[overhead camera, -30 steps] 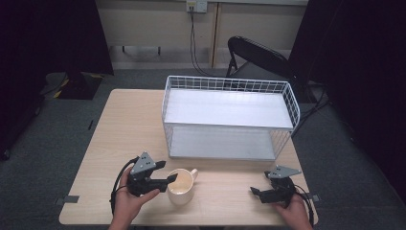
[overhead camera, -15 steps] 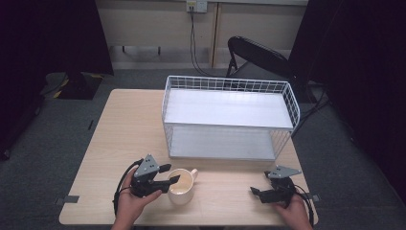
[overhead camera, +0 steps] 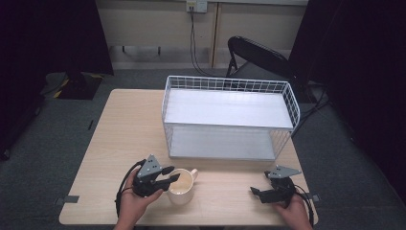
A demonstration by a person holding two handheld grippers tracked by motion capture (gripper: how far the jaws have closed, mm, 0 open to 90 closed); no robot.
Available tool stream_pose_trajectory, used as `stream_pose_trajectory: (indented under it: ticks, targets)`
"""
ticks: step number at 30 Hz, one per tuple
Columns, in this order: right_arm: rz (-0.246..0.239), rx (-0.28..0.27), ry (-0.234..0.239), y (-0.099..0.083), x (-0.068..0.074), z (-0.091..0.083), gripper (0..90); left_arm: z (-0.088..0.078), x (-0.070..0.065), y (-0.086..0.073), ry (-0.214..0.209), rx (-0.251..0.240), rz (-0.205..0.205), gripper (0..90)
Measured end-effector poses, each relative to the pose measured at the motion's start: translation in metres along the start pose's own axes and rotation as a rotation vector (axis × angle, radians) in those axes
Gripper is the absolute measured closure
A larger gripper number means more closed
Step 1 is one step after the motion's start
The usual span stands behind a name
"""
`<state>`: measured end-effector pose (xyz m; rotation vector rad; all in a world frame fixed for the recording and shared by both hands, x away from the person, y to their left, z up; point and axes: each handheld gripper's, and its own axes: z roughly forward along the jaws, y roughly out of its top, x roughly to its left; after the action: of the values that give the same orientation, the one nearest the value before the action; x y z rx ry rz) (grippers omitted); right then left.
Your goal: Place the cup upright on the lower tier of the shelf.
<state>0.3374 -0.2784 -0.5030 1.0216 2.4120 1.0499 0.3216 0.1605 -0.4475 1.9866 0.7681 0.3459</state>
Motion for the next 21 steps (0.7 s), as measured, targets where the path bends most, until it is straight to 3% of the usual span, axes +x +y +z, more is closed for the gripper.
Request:
stream_pose_trajectory:
  ticks: [21]
  targets:
    - [0.001,0.000,0.000,0.0000,0.0001,0.0000,12.3,0.0062,-0.0017,-0.0031,0.029,-0.003,0.034,77.1]
